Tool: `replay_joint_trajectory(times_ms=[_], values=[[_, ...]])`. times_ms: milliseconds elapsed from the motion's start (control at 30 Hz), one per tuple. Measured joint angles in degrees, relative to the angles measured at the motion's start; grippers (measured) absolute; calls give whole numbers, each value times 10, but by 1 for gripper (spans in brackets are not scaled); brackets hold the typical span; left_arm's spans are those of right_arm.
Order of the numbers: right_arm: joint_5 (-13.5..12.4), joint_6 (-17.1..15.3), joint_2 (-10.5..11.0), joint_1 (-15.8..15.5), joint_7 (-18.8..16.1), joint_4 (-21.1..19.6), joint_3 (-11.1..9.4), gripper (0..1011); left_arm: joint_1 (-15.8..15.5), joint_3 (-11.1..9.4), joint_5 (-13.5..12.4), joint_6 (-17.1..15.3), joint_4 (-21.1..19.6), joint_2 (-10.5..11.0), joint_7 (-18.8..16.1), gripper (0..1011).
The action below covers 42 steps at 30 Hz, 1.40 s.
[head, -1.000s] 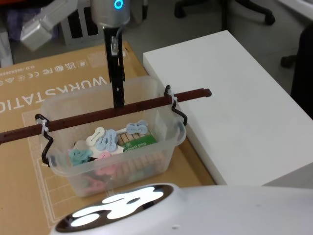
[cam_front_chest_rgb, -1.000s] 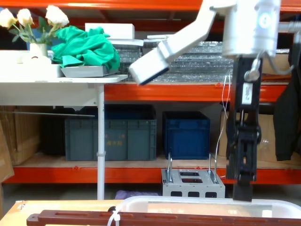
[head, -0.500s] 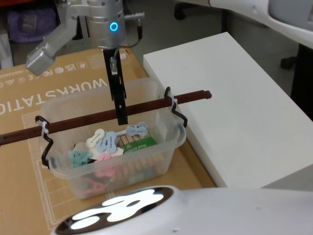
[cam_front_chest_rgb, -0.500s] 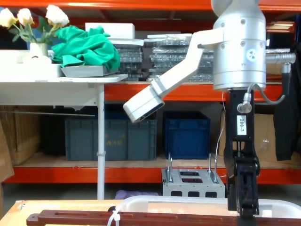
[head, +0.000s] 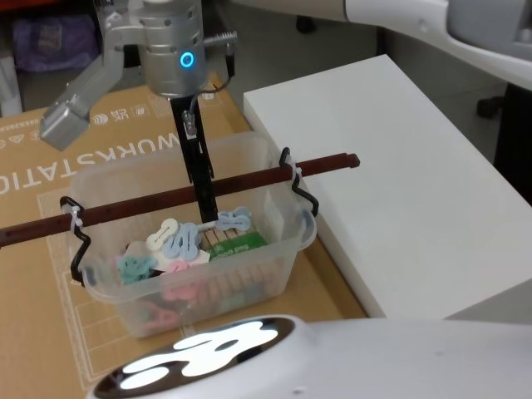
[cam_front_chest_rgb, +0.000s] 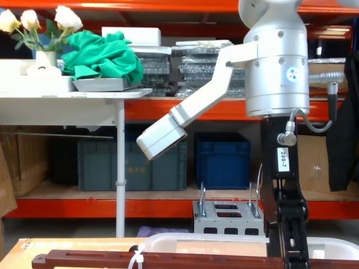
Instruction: Use one hand to grasp the basket and place it at the designated location.
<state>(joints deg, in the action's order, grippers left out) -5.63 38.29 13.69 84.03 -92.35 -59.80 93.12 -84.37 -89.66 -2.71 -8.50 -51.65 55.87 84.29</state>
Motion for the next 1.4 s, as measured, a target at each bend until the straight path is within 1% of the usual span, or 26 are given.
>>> replay_joint_trajectory(times_ms=[133,333,533,733,1000,1067,1100,1200,1233,1267,1333,1400], values=[[-3,7,-2,-4,0,7,2,1001,0,0,0,0,0,0,0,0],[-8,24,-11,-16,1,30,6,1001,0,0,0,0,0,0,0,0],[-10,33,-16,-22,1,43,8,1001,0,0,0,0,0,0,0,0],[-7,34,-20,-23,1,44,12,1001,0,0,0,0,0,0,0,0],[-7,34,-20,-23,1,44,11,995,0,0,0,0,0,0,0,0],[-7,34,-19,-23,1,43,11,961,0,0,0,0,0,0,0,0],[-7,34,-19,-23,1,43,11,917,0,0,0,0,0,0,0,0],[-7,34,-19,-22,1,43,11,868,0,0,0,0,0,0,0,0],[-7,34,-19,-22,1,43,11,817,0,0,0,0,0,0,0,0],[-7,34,-19,-22,1,43,11,806,0,0,0,0,0,0,0,0],[-7,34,-19,-22,1,43,10,727,0,0,0,0,0,0,0,0],[-7,34,-19,-22,1,43,10,670,0,0,0,0,0,0,0,0]])
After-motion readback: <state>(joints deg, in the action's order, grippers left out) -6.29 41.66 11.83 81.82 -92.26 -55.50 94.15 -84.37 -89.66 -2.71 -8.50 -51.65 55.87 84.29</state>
